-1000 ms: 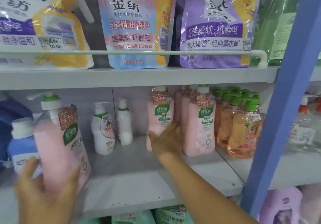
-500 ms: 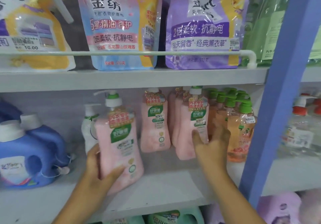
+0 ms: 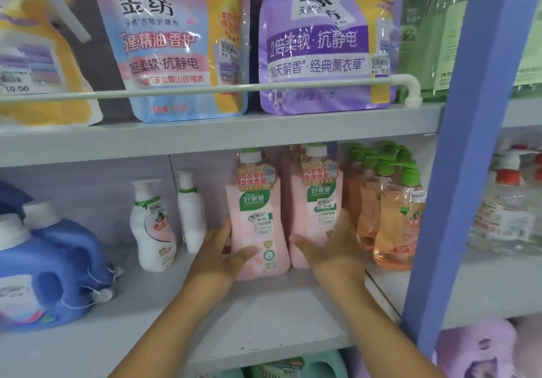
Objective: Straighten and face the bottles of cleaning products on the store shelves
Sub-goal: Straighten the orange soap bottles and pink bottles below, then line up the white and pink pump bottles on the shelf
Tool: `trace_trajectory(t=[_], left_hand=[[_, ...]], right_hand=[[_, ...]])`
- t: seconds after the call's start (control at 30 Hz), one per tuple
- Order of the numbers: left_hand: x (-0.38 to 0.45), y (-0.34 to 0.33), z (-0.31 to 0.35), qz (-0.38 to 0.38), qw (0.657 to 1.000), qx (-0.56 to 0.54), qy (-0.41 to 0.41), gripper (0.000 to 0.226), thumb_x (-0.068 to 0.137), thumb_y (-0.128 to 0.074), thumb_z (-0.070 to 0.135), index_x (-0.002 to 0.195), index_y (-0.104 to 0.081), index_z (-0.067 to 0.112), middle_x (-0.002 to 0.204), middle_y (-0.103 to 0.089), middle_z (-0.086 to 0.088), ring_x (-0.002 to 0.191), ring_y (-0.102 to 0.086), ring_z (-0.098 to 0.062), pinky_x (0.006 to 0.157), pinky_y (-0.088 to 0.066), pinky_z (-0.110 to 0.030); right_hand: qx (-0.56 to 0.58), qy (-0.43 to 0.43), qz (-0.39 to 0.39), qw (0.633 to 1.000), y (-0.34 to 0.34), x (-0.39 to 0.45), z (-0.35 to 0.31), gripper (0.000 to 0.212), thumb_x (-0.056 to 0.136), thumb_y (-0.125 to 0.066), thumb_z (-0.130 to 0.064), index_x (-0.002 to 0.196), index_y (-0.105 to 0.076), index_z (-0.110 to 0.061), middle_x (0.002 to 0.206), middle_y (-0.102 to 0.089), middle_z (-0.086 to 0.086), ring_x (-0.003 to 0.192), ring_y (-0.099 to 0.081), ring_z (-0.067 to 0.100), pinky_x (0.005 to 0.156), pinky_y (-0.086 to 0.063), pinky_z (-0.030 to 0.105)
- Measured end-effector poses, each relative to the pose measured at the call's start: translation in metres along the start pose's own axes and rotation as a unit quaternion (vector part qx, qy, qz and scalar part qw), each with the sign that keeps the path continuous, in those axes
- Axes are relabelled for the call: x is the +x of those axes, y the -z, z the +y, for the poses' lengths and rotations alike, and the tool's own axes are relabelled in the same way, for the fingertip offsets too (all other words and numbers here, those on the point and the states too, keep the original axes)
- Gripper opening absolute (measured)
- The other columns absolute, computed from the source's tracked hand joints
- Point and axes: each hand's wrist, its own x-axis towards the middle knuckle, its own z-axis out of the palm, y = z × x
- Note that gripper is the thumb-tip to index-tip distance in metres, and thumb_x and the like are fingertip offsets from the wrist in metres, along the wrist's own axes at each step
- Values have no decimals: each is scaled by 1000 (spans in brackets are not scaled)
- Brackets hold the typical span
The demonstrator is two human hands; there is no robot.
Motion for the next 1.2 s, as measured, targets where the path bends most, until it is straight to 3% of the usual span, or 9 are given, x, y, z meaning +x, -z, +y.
trace_trajectory(t=[0.17, 0.33, 0.47, 0.53, 0.6, 0.77, 0.93, 1.1, 1.2], left_hand=[[2, -6, 0, 7, 1000, -6, 6, 61, 91, -77, 30, 144, -49, 42, 135, -62, 8, 114, -67, -9, 96, -59, -38], [0, -17, 5, 40, 999, 3, -8, 53, 92, -74, 27, 140, -52, 35, 130, -63, 8, 114, -64, -8, 99, -56, -38], [-6, -21, 5, 63, 998, -19, -6, 53, 91, -75, 24, 114, -51, 66, 111, -62, 33, 101, -61, 16, 80, -54, -14], [-5, -20, 5, 62, 998, -33, -5, 59, 91, -75, 21, 107, -51, 73, 109, -61, 42, 99, -60, 20, 73, -53, -8], [-5, -19, 3, 55, 998, -43, -1, 53, 90, -76, 23, 119, -53, 61, 114, -64, 40, 103, -63, 16, 81, -55, -13], [-9, -18, -7, 14, 995, -92, 23, 48, 97, -71, 22, 138, -52, 38, 129, -69, 17, 118, -67, -5, 106, -52, -43], [-12, -16, -9, 14, 997, -72, 31, 56, 93, -69, 39, 145, -48, 39, 131, -68, 21, 118, -65, -1, 107, -51, -39], [-15, -11, -5, -18, 997, -63, 31, 60, 99, -69, 31, 152, -42, 38, 140, -63, 19, 127, -60, -3, 113, -46, -39], [-21, 1, -9, 86, 991, -71, 70, 68, 95, -72, 32, 156, -41, 30, 151, -53, 12, 138, -51, -9, 118, -39, -34]], right_hand=[[-27, 9, 50, 998, -2, -6, 1, 107, 64, -87, -58, 147, -32, -21, 132, -54, 6, 119, -56, 29, 88, -52, 40], [-15, 5, 21, 1000, 0, -1, -1, 110, 65, -86, -58, 151, -28, -20, 137, -53, 5, 124, -56, 29, 96, -53, 46], [3, 12, 0, 1000, 4, -1, 0, 106, 59, -86, -60, 145, -33, -26, 132, -57, -1, 117, -61, 24, 92, -56, 46], [26, 16, -13, 999, 7, 0, 1, 105, 54, -86, -60, 142, -37, -29, 128, -60, -3, 114, -63, 22, 91, -57, 47], [53, 16, -17, 998, 9, 1, 2, 106, 49, -85, -61, 138, -39, -31, 126, -63, -5, 111, -65, 20, 92, -57, 46], [90, 18, -31, 995, 11, -2, 6, 96, 50, -88, -59, 131, -40, -40, 125, -64, -10, 111, -65, 14, 93, -56, 41], [49, 29, -35, 998, 11, -2, 4, 97, 54, -86, -61, 134, -38, -36, 125, -64, -9, 111, -65, 16, 92, -56, 43], [67, 22, -27, 997, 9, -7, 2, 113, 64, -93, -48, 153, -28, -24, 145, -52, 3, 132, -54, 26, 104, -50, 50], [11, 103, 75, 992, 10, -31, -9, 105, 72, -88, -46, 154, -29, -18, 149, -44, 8, 134, -49, 32, 101, -52, 50]])
